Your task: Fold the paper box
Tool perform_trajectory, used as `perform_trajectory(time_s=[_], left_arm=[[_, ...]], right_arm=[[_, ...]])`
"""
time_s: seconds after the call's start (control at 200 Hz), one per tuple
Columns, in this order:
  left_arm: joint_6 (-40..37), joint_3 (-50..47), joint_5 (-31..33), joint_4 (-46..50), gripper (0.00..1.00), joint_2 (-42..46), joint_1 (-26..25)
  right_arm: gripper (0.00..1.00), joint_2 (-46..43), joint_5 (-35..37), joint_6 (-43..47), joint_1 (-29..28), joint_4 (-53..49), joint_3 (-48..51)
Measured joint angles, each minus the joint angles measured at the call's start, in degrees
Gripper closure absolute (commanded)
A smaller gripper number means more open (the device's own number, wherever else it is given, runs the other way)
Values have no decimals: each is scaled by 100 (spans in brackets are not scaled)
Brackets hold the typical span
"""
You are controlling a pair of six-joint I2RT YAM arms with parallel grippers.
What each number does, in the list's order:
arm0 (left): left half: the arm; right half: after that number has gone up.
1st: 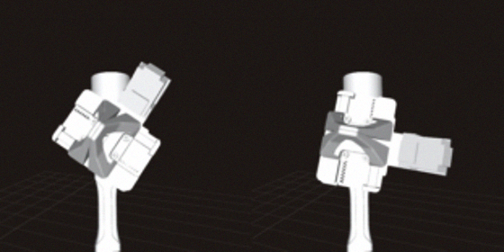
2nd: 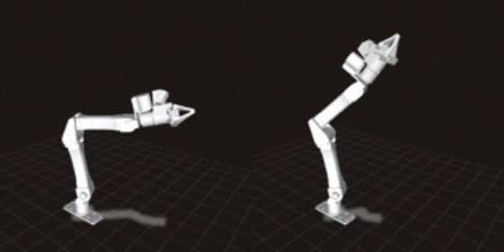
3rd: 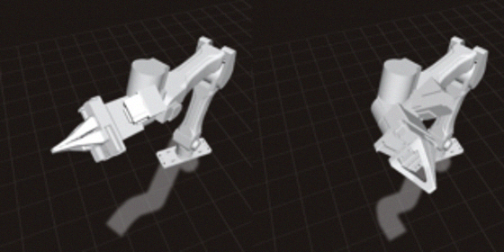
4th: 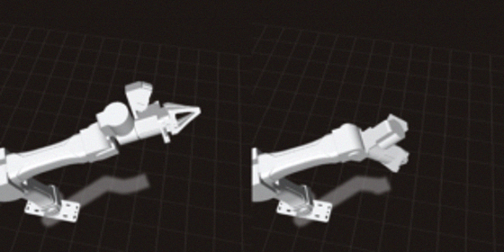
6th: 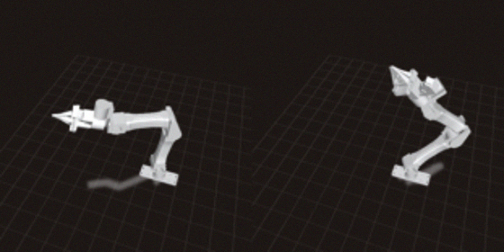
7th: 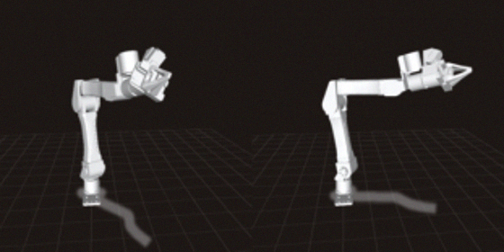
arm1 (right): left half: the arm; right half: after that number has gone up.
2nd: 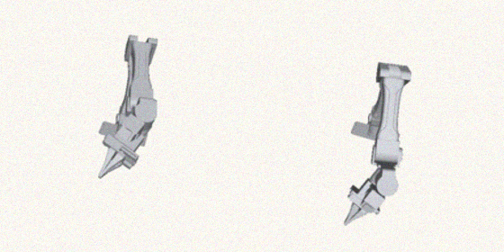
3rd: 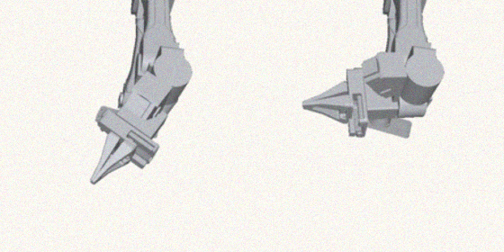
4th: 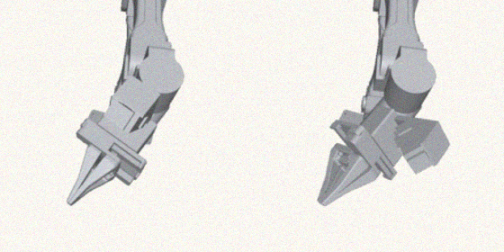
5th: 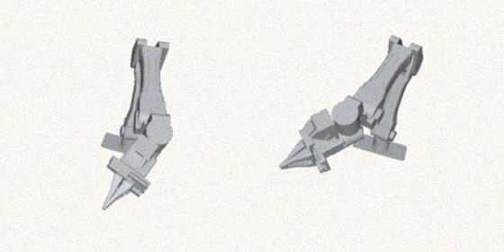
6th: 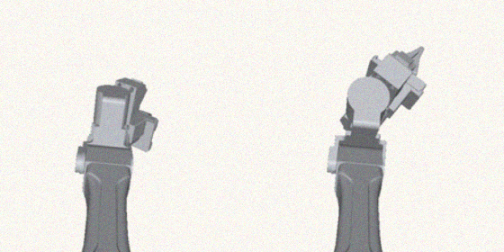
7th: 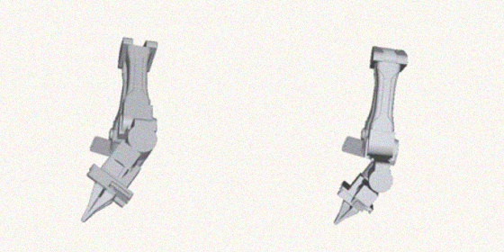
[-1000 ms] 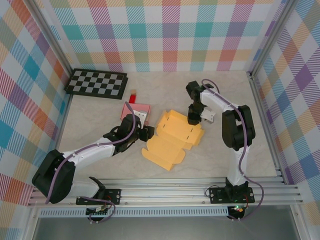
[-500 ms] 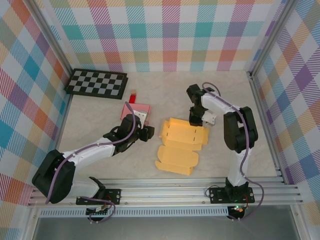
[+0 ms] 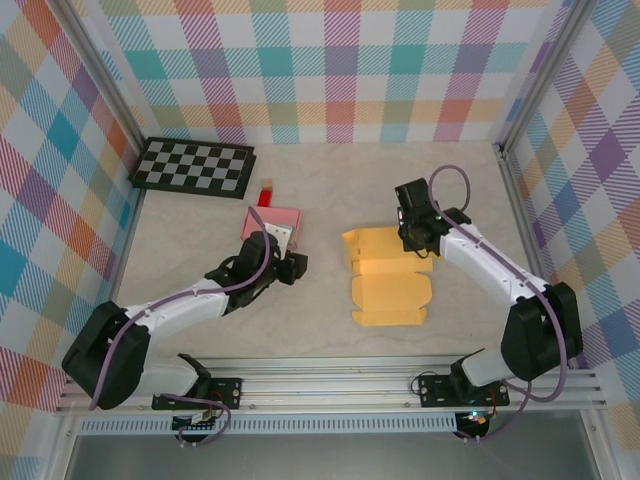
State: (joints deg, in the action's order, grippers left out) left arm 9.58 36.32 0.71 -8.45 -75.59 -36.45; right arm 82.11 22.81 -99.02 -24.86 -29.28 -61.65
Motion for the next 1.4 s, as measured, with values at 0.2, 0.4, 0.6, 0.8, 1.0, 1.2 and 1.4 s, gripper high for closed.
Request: perform_trajectory(time_s=[0.2, 0.4, 0.6, 0.8, 1.0, 1.2, 1.4], left_arm=[[-22, 0, -94, -109, 54, -275, 0], [-136, 0, -155, -181, 54, -295, 0], [-304, 0, -72, -179, 54, -212, 0], [-404, -22, 42, -184, 54, -173, 0], [-481, -28, 35, -267, 54, -328, 0], [-595, -85, -155, -525, 54, -516, 0], [-629, -35, -396, -697, 54, -1054, 0]], right_arm=[[100, -339, -68, 472, 0, 1735, 1419], [100, -358, -417, 525, -22, 3346, 1954], [100, -328, -778, 713, -48, 4686, 2063], [100, 87, -1300, 1189, -92, 5766, 2083], [100, 466, -1718, 1434, -120, 6308, 2352], [100, 455, -1755, 1569, -120, 6308, 2546], [100, 455, -1751, 1593, -118, 6310, 2721]])
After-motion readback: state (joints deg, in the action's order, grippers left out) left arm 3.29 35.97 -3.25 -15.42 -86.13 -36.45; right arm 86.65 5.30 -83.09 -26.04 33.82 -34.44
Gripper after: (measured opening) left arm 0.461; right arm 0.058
